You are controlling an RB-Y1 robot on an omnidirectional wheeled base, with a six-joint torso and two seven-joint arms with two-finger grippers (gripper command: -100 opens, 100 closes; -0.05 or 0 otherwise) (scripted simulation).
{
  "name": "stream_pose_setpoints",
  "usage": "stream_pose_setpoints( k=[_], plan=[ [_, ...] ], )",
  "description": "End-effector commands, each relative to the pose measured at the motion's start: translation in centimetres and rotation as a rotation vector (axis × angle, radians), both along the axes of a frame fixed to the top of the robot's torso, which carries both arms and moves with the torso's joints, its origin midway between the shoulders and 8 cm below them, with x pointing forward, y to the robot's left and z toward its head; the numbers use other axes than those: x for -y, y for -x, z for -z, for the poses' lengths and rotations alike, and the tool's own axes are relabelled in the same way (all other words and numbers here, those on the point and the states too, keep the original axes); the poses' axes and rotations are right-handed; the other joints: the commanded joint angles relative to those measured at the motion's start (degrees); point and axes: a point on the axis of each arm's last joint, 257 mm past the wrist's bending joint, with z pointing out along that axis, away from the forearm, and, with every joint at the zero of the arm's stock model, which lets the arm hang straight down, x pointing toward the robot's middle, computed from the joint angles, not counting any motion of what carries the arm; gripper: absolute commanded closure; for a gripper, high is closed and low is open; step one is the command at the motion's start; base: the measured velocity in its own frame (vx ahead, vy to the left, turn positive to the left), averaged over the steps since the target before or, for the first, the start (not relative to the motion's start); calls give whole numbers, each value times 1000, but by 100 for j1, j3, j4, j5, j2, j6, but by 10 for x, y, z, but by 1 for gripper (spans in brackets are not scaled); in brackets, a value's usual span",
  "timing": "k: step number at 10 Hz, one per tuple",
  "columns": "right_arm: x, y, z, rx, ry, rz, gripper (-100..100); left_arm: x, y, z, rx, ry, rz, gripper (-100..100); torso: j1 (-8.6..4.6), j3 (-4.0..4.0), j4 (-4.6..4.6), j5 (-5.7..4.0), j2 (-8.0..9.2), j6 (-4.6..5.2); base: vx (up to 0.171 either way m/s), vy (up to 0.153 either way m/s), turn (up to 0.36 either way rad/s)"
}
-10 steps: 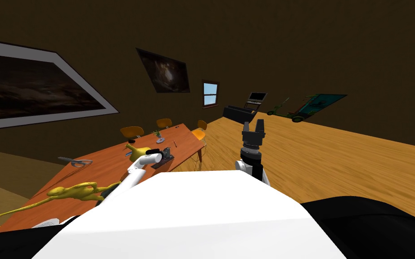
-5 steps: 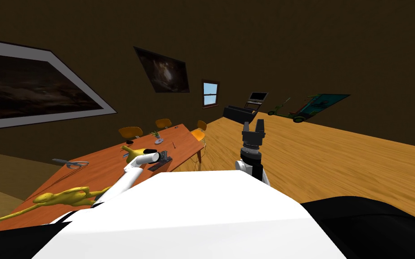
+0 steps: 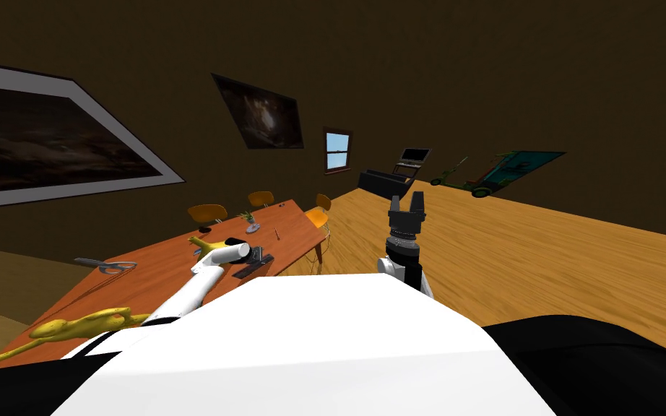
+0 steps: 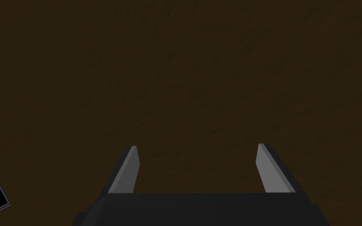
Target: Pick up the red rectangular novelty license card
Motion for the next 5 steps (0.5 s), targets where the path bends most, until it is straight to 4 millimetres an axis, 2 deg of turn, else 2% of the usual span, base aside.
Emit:
stream_pose_setpoints(
  k=[1, 2, 5],
  plan=[
    [0, 0, 0, 0, 0, 0, 0, -2, 10, 2, -41, 13, -18, -100, 0, 0, 0, 0, 0, 0, 36, -20, 9],
    [0, 0, 0, 0, 0, 0, 0, -12, 18, 1, -77, 24, -50, -100, 4, 1, 0, 1, 2, 1, 40, -16, 6],
    [0, 0, 0, 0, 0, 0, 0, -19, 32, 1, -134, 41, -81, -100, 4, 0, 0, 1, 1, 1, 36, -20, 6]
  ],
)
